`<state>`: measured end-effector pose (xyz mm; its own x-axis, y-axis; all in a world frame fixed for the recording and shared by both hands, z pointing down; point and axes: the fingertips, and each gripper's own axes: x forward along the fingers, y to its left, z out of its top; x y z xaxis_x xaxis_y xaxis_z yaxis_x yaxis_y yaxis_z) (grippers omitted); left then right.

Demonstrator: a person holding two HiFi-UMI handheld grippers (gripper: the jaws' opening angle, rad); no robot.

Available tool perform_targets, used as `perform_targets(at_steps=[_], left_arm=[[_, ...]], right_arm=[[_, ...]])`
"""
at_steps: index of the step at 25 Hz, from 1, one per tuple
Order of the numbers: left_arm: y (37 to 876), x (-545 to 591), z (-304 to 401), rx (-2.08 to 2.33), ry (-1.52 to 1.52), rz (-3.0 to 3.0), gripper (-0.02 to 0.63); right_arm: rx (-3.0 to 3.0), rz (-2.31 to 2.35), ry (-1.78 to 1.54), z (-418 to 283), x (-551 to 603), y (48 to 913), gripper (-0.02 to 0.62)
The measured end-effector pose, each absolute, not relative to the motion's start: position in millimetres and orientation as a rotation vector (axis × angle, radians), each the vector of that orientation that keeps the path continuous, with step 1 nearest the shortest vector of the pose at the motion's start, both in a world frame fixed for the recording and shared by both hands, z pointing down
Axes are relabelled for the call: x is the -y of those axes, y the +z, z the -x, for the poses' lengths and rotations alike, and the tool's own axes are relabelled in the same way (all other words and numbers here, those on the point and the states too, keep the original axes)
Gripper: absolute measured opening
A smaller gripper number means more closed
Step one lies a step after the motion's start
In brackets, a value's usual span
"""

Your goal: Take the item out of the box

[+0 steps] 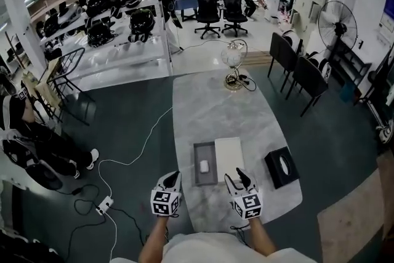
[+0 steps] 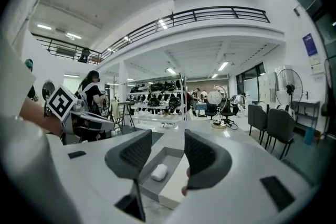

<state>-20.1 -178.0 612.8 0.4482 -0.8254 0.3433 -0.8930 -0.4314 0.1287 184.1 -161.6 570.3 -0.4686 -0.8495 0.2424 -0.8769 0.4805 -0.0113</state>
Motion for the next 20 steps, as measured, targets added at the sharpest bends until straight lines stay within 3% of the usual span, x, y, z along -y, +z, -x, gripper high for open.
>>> perform_targets(at_steps=[20], left_arm=[[634.6, 196.5, 18.1, 1.521, 0.420, -2.350, 0.015]], right_arm=[[2.573, -1.405, 0.209, -190.1, 203.9, 583.4, 0.183]])
